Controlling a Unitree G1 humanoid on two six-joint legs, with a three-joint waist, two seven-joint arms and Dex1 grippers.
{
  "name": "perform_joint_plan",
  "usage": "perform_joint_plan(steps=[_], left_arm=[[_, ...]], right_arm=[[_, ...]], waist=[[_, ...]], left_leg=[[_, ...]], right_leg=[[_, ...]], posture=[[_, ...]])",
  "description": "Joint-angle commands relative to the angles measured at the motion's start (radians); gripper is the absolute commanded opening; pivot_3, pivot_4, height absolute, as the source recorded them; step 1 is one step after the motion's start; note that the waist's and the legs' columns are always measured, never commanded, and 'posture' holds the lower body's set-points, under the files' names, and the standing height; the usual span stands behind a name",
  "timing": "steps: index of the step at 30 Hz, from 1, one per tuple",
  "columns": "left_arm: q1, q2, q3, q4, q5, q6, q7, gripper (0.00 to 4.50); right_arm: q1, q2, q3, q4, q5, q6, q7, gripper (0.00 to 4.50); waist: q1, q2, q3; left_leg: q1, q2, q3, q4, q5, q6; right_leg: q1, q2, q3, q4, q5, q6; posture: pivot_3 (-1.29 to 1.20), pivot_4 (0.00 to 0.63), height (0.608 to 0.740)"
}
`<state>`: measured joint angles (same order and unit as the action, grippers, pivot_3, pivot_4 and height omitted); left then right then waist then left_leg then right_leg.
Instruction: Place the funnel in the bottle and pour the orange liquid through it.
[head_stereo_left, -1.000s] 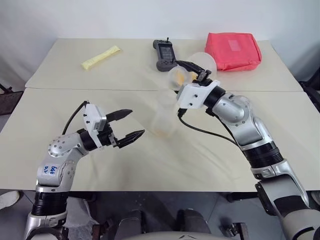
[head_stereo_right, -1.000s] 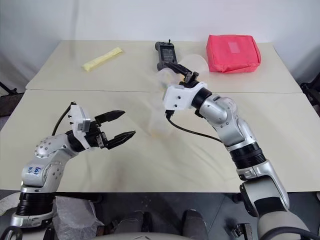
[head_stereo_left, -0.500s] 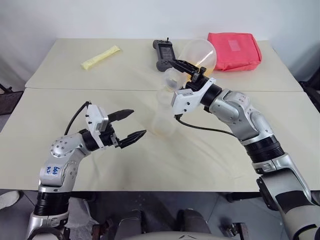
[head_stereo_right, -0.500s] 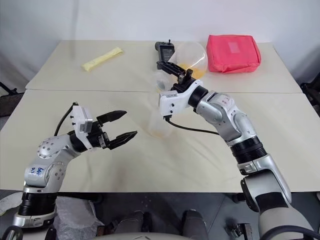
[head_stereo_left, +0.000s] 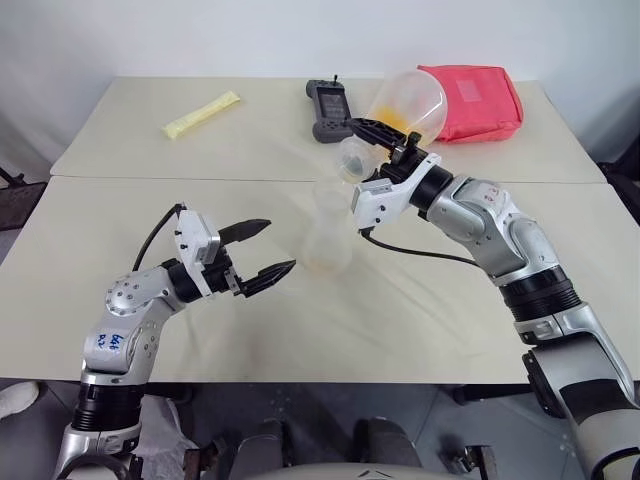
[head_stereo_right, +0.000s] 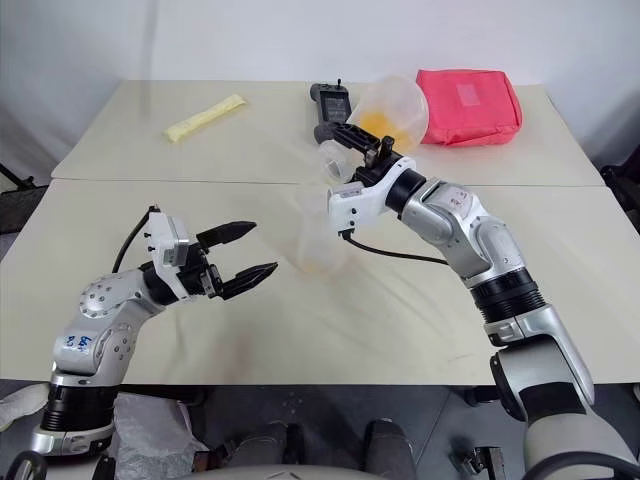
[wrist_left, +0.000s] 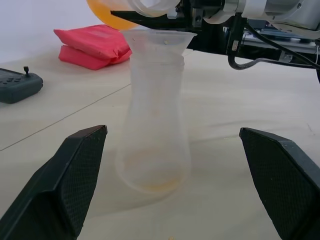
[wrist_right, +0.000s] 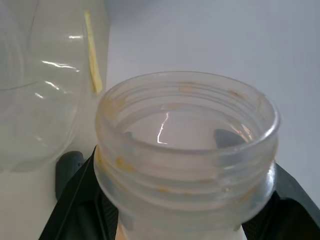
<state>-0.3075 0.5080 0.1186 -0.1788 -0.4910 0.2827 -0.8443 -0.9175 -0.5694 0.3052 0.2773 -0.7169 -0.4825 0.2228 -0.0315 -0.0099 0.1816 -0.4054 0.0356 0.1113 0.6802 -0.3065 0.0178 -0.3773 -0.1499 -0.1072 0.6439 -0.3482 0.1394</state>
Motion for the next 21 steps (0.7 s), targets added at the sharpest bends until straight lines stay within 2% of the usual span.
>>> perform_joint_plan(steps=[1,21], left_arm=[[-0.011,-0.008,0.004,-0.006,0.003,-0.030,0.006,4.50],[-0.016,-0.047,-0.001,0.007,0.012,-0.073,0.038,4.50]], right_arm=[[-0.035,-0.018,-0.017,-0.023,-0.013,-0.017,-0.037,2.51],[-0.040,-0.023,-0.003,-0.007,-0.092,-0.064,-0.089,2.51]], waist=[[0.000,0.000,0.000],[0.000,0.000,0.000]], left_leg=[[0.000,0.000,0.000,0.000,0.000,0.000],[0.000,0.000,0.000,0.000,0.000,0.000]], right_leg=[[0.000,0.000,0.000,0.000,0.000,0.000],[0.000,0.000,0.000,0.000,0.000,0.000]], posture=[[0.00,0.150,0.740],[0.00,0.150,0.740]])
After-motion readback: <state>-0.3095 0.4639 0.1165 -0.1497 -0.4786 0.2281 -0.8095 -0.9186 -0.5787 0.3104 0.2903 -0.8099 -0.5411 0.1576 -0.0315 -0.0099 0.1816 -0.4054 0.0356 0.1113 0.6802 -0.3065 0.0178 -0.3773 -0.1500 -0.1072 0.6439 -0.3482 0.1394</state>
